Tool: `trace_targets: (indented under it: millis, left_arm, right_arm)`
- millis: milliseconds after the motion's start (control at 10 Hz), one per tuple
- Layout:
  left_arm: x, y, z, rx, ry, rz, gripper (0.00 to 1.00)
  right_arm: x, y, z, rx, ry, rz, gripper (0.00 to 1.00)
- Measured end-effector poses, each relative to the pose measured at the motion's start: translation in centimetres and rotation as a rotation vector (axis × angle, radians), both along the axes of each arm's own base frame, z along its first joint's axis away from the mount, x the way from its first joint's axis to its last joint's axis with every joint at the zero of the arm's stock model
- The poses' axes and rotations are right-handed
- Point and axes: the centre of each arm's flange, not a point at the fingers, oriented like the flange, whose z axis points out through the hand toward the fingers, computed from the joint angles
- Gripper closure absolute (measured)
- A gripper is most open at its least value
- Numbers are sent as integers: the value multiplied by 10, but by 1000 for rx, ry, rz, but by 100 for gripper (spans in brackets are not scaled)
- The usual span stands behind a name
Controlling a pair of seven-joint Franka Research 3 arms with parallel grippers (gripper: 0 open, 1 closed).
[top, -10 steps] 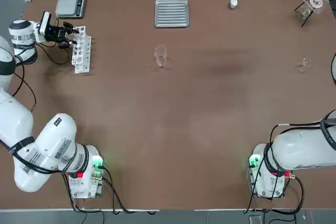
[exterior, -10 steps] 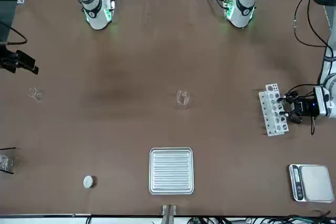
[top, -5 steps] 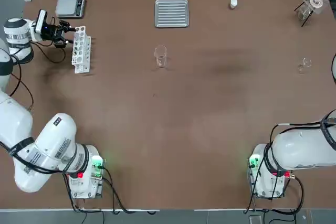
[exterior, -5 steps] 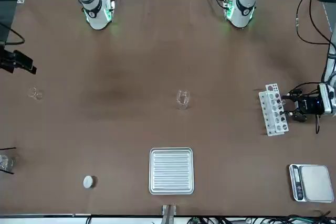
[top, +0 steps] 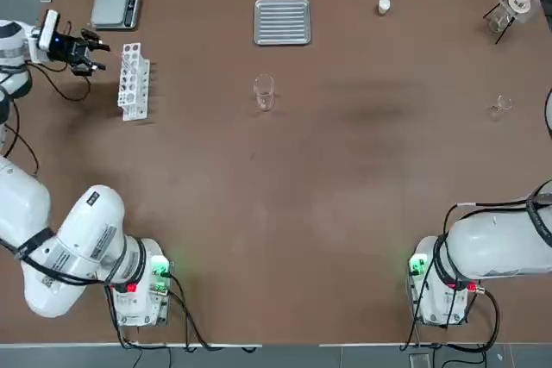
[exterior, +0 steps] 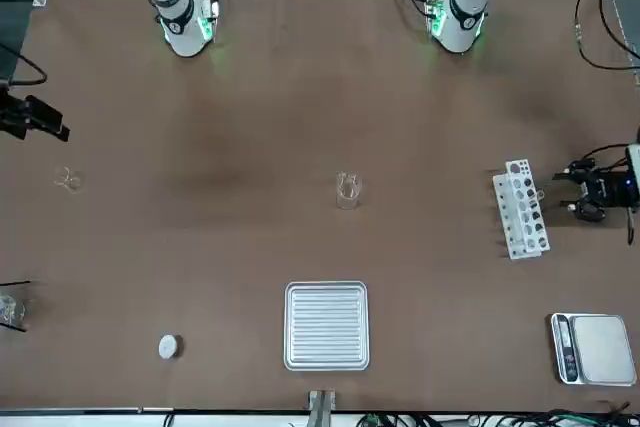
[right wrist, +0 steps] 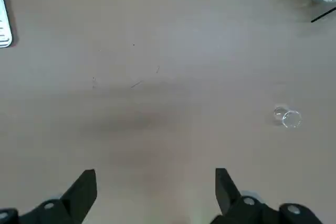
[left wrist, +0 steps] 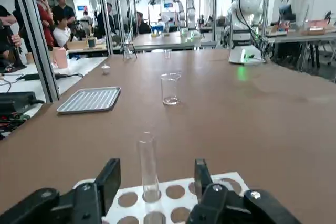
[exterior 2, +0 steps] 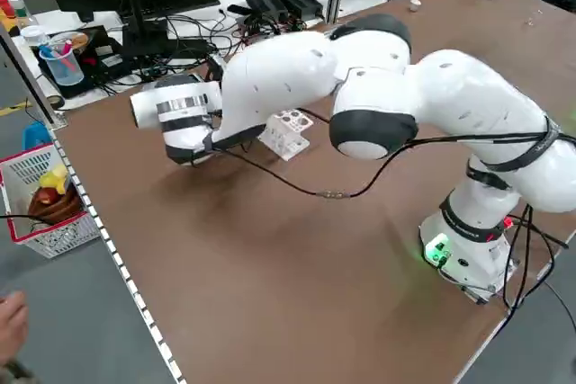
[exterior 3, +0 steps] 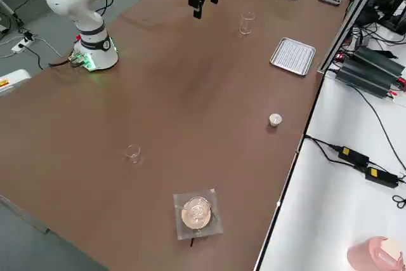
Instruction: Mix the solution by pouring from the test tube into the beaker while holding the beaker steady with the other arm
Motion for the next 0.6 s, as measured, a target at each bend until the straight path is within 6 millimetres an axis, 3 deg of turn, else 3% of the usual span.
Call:
trace_targets:
  millis: [100, 300, 400, 600]
  left_arm:
    - [-2, 8, 19, 34, -11, 5, 33]
    - [-2, 11, 58, 97, -37, 2, 8]
    - [-1, 11, 76, 126, -50, 2, 0]
    - [-4, 11, 113, 215, -23, 2, 0]
  right_arm:
    - [0, 0, -1, 0, 1, 0, 0]
    - [0, -3, -3, 0, 2, -1, 0]
    - [0, -5, -3, 1, 3, -1, 0]
    - [0, -7, -3, 1, 3, 0, 0]
